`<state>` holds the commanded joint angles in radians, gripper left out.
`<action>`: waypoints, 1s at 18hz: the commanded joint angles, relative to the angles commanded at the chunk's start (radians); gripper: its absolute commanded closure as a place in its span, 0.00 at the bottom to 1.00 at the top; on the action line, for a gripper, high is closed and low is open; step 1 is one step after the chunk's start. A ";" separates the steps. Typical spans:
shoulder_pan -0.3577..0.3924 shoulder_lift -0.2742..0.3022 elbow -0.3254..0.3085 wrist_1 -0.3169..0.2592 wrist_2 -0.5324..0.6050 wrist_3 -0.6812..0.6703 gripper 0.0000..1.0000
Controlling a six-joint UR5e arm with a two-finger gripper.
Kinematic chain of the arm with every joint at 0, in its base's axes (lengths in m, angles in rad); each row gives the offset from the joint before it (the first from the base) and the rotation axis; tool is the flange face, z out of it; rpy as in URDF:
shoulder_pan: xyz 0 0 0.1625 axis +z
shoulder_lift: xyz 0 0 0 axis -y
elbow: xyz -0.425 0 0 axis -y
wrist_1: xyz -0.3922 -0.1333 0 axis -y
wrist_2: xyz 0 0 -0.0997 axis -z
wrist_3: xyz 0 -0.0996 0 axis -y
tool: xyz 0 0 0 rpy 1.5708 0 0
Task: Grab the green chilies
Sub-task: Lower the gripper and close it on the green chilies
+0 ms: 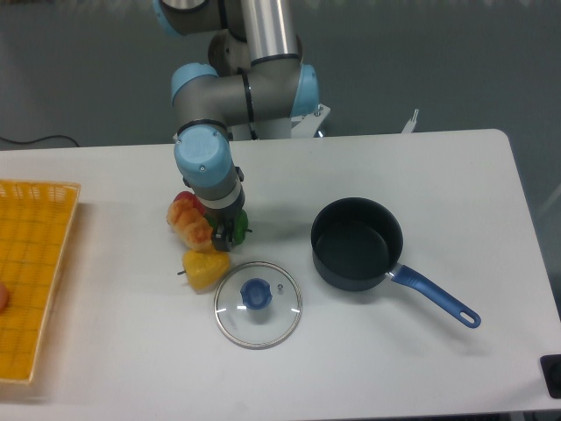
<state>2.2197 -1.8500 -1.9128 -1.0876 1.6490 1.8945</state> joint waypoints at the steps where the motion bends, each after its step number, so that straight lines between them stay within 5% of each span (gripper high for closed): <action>1: -0.002 -0.006 -0.002 0.002 0.000 -0.002 0.00; 18: -0.020 -0.035 0.002 0.003 0.040 -0.017 0.00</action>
<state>2.1997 -1.8853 -1.9113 -1.0845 1.6889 1.8776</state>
